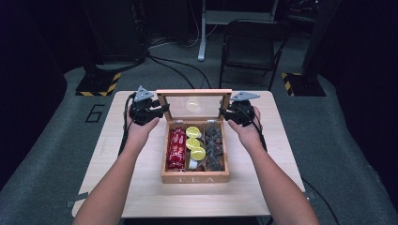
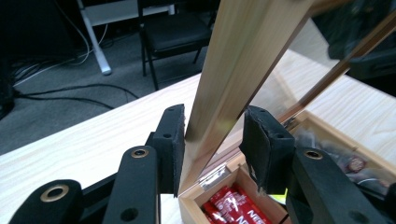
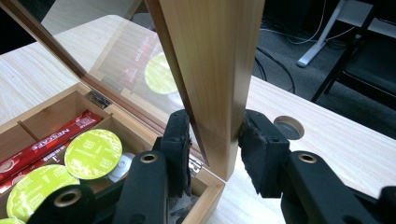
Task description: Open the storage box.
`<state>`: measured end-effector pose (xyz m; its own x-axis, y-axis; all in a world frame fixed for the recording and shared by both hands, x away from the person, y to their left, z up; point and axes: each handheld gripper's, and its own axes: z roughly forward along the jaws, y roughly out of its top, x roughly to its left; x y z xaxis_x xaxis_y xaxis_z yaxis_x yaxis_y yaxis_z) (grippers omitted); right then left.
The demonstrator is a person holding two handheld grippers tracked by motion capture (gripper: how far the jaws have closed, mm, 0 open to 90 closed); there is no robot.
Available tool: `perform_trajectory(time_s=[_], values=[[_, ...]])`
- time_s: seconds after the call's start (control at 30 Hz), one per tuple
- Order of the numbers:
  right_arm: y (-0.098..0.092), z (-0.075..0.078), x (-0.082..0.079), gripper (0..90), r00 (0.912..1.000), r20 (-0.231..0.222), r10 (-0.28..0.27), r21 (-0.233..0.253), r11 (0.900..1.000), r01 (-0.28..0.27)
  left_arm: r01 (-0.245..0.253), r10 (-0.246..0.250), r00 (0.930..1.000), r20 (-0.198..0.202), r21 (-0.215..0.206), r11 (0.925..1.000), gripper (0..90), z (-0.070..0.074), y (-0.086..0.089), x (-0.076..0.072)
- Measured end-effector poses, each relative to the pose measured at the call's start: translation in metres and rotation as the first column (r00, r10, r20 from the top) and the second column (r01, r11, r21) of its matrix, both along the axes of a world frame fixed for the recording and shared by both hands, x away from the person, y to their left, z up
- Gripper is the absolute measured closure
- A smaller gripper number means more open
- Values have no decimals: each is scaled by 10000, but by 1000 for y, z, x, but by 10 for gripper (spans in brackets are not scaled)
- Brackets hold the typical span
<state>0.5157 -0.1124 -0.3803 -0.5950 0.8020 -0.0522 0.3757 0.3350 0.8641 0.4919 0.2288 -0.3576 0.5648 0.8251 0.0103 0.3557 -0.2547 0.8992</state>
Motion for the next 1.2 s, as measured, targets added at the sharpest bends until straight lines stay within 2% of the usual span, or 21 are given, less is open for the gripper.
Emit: perform_trajectory(time_s=[0.17, 0.2, 0.37, 0.57, 0.77, 1.03, 1.13, 1.2], values=[[1, 0, 0, 632, 10000, 55, -80, -25, 10000, 80, -131, 132, 9999, -68, 144, 9998, 629, -8, 0, 3], [0, 0, 0, 631, 10000, 58, -81, -3, 10000, 81, -117, 117, 9999, -53, -37, 9999, 636, -9, 1, 4], [0, -1, 1, 631, 10000, 31, -28, 58, 10000, 28, -204, 204, 9998, -14, -35, 9998, 635, -10, 1, 3], [-1, -1, 2, 630, 10000, 4, -9, 118, 9999, 9, -142, 138, 9996, -234, -179, 9997, 617, -10, 2, 4], [-1, -2, 4, 631, 9999, -71, -116, 315, 9994, 118, -131, 129, 9999, -99, -209, 9997, 585, -9, 3, 2], [-1, -1, 10, 633, 9995, -239, -221, 532, 9983, 234, 35, -35, 10000, 11, -261, 9997, 552, -8, 5, -7], [0, 1, 14, 638, 9991, -288, -316, 394, 9987, 327, 212, -210, 9998, 46, -420, 9989, 546, -7, 6, -14], [2, 2, 16, 641, 9984, -391, -415, 371, 9984, 430, 360, -356, 9993, 119, -354, 9987, 546, -7, 7, -19]])
